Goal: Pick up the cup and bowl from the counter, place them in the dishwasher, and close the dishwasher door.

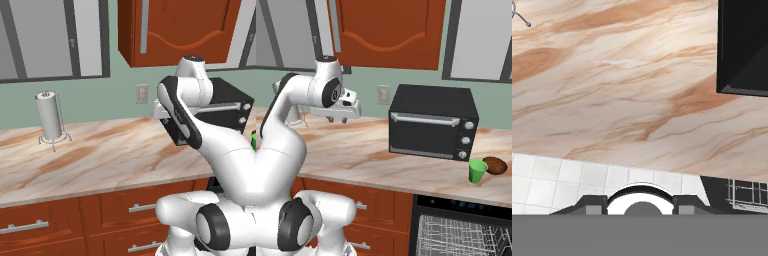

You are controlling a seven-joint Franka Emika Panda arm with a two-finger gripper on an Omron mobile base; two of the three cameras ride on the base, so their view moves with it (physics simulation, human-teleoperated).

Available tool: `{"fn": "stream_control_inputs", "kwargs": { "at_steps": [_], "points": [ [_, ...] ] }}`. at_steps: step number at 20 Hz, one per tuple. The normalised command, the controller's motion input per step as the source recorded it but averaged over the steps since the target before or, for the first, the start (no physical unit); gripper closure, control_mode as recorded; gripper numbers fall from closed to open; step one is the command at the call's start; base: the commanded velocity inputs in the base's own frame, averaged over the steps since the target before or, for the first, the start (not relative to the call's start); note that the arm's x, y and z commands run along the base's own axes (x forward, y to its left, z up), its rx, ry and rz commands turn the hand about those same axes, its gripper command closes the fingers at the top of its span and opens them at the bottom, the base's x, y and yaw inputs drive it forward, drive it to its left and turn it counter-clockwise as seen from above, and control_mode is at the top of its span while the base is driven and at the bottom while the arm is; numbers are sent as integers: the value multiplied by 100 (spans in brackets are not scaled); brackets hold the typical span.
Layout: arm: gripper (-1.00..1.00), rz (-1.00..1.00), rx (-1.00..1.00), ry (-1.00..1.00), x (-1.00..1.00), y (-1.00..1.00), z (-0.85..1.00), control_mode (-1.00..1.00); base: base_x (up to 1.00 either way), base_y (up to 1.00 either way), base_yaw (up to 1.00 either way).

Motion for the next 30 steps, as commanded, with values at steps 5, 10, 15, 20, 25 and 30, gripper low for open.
{"fn": "stream_control_inputs", "kwargs": {
  "at_steps": [5, 10, 15, 20, 25, 30],
  "points": [
    [-100, 3, 0, 0, -5, -17, 0, -100, 0, 0, 0],
    [-100, 11, 0, 0, -23, -36, 0, -100, 0, 0, 0],
    [-100, 9, 0, 0, -28, -38, -4, -100, 0, 0, 0],
    [-100, 7, 0, 0, -19, -49, -3, -100, 0, 0, 0],
    [-100, 3, 0, 0, 0, -55, 0, -100, 0, 0, 0],
    [-100, 0, -1, 0, 0, -57, -11, -100, 0, 0, 0]
  ]
}}
